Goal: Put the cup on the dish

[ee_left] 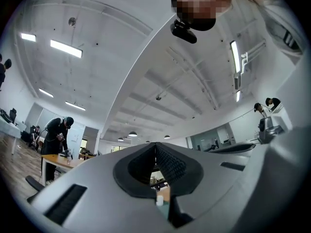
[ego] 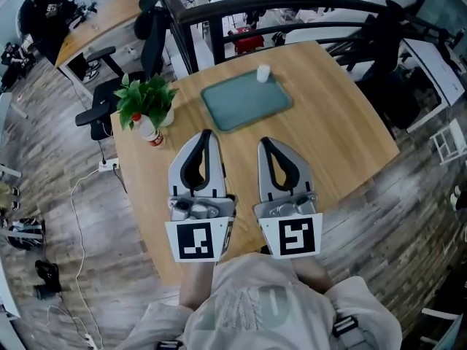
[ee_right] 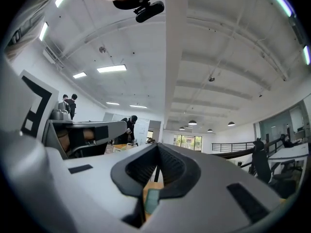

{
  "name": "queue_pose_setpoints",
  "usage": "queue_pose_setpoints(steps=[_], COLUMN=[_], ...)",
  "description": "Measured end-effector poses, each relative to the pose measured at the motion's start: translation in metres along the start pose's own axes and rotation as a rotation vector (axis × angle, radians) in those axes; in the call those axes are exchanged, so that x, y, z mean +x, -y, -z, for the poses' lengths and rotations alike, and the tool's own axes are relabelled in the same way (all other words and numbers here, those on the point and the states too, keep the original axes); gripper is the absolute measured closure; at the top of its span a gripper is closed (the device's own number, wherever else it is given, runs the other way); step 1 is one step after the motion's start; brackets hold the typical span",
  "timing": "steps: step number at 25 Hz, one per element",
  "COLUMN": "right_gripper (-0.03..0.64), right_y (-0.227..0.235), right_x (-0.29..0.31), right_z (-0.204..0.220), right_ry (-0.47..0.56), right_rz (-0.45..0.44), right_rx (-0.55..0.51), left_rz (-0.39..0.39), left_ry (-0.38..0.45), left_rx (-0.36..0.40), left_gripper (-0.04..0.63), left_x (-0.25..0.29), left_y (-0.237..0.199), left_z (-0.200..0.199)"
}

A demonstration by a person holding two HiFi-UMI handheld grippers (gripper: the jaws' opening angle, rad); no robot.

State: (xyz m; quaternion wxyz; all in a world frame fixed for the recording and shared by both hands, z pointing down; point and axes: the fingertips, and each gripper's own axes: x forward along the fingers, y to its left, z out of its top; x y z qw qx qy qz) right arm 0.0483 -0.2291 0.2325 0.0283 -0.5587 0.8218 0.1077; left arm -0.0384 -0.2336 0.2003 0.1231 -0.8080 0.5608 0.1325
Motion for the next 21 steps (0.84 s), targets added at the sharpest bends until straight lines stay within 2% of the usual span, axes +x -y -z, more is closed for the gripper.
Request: queue_pose_setpoints(steps=[6, 14, 21], right_gripper=[0.598, 0.598, 0.598], right_y=[0.018, 0.032, 0.034], right_x=[0.001, 0.001, 0.004], right_z=[0.005, 0.012, 0.018], right_ry=[-0.024, -0.061, -0.059], right_rz=[0.038, 0.064, 0.033], right_rx=[0.038, 0.026, 0.042], left_rz=[-0.002, 0.008, 0.018], left_ry=[-0.016, -0.032, -0.07], left_rx=[-0.005, -0.001, 0.0], left_gripper=[0.586, 0.586, 0.586], left_x=[0.005, 0.012, 0.019], left_y=[0.003, 0.009, 0.013], left_z=[0.006, 0.014, 0.023])
